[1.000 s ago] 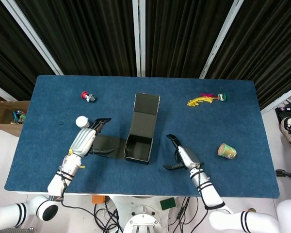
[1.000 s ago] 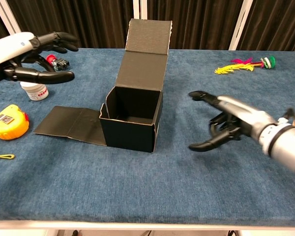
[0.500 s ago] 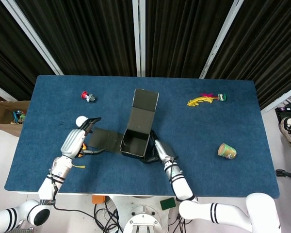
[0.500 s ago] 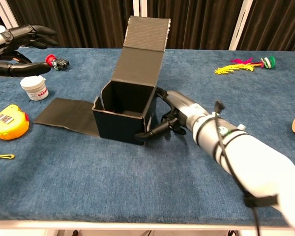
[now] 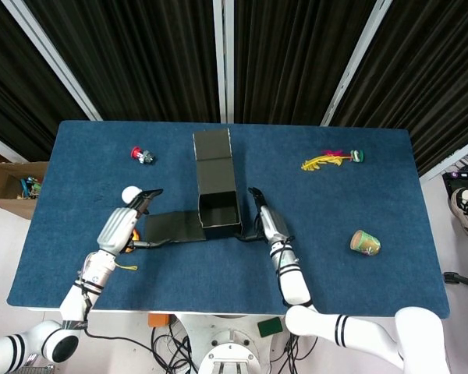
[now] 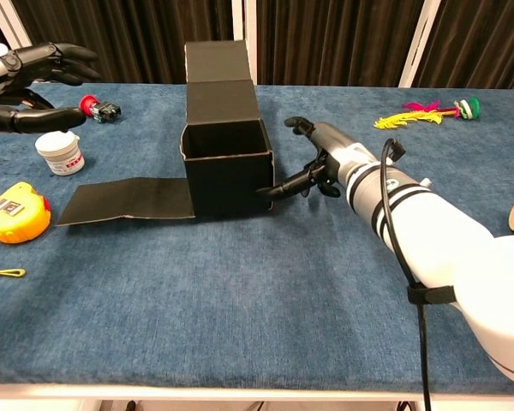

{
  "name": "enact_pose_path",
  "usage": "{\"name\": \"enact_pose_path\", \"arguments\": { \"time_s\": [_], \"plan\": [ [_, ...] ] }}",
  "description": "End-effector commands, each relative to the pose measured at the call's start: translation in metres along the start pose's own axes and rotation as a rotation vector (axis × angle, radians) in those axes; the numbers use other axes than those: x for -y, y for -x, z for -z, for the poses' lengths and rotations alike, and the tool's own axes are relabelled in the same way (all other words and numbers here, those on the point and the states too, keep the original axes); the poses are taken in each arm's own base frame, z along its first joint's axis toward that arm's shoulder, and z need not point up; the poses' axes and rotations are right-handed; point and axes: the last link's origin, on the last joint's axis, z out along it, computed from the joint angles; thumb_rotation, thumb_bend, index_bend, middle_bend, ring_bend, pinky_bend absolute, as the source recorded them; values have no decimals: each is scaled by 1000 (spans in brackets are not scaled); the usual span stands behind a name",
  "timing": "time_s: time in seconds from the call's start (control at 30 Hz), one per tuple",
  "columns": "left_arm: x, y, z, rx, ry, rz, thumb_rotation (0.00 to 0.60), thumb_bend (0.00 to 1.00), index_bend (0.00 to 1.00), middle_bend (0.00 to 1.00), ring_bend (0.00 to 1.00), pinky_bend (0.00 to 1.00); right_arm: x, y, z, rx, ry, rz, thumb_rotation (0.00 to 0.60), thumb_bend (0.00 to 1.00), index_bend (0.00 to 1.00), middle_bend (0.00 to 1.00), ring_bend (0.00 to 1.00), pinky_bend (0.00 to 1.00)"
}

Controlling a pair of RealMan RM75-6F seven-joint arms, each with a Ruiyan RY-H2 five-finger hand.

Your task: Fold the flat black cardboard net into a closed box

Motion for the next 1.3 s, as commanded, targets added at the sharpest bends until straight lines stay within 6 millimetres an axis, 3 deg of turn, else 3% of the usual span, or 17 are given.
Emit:
{"name": "enact_pose_path", "arguments": {
  "time_s": [0.03, 0.27, 0.5, 0.6, 0.67, 0.73, 0.77, 0.87, 0.93, 1.07, 1.2, 1.3],
  "plan": [
    [0, 1, 0, 6, -2, 2, 266, 0, 83, 117, 90, 368, -2, 6, 0, 40, 4, -6, 600, 0, 0, 18, 669, 1000],
    [3, -1, 2, 3, -15, 13, 269, 0, 73, 118, 89, 370, -2, 12, -7, 51, -20, -3, 600, 0, 0, 34, 669, 1000],
    [5, -1, 6, 9, -21, 1, 267, 0, 73, 118, 90, 371, 2, 20, -13, 26, -53, -37, 600, 3, 0, 112, 672, 1000],
    [6, 0, 8, 10, -20, -3, 268, 0, 85, 118, 90, 374, 3, 25, -21, -16, -58, -54, 600, 115, 54, 242, 708, 1000],
    [6, -2, 10, -4, -16, -15, 278, 0, 123, 122, 105, 391, 6, 27, -29, -40, -56, -77, 600, 272, 214, 386, 744, 1000],
    [6, -5, 12, -44, -7, -42, 334, 0, 186, 147, 160, 454, 9, 27, -36, -49, -53, -125, 600, 357, 336, 488, 766, 1000],
    [5, -6, 14, -64, 0, -53, 420, 0, 241, 185, 240, 540, 11, 25, -38, -54, -55, -146, 600, 374, 367, 508, 770, 1000],
    [3, -10, 22, -111, 20, -90, 590, 0, 365, 303, 487, 764, 15, 16, -40, -63, -70, -227, 600, 425, 426, 526, 772, 1000],
    [1, -9, 28, -119, 44, -101, 600, 2, 434, 371, 604, 850, 20, 5, -39, -56, -88, -296, 600, 430, 431, 524, 773, 1000],
    [-9, 2, 39, -65, 104, -81, 600, 21, 508, 468, 716, 935, 28, -20, -33, -52, -129, -389, 600, 429, 431, 522, 772, 1000],
    [-18, 23, 45, 79, 167, -84, 600, 31, 507, 474, 751, 976, 35, -42, -21, -32, -165, -467, 600, 428, 431, 518, 772, 1000],
    [-17, 39, 36, 139, 189, -123, 600, 43, 490, 454, 750, 989, 37, -53, -9, -8, -185, -495, 600, 428, 431, 515, 772, 1000]
  ]
}}
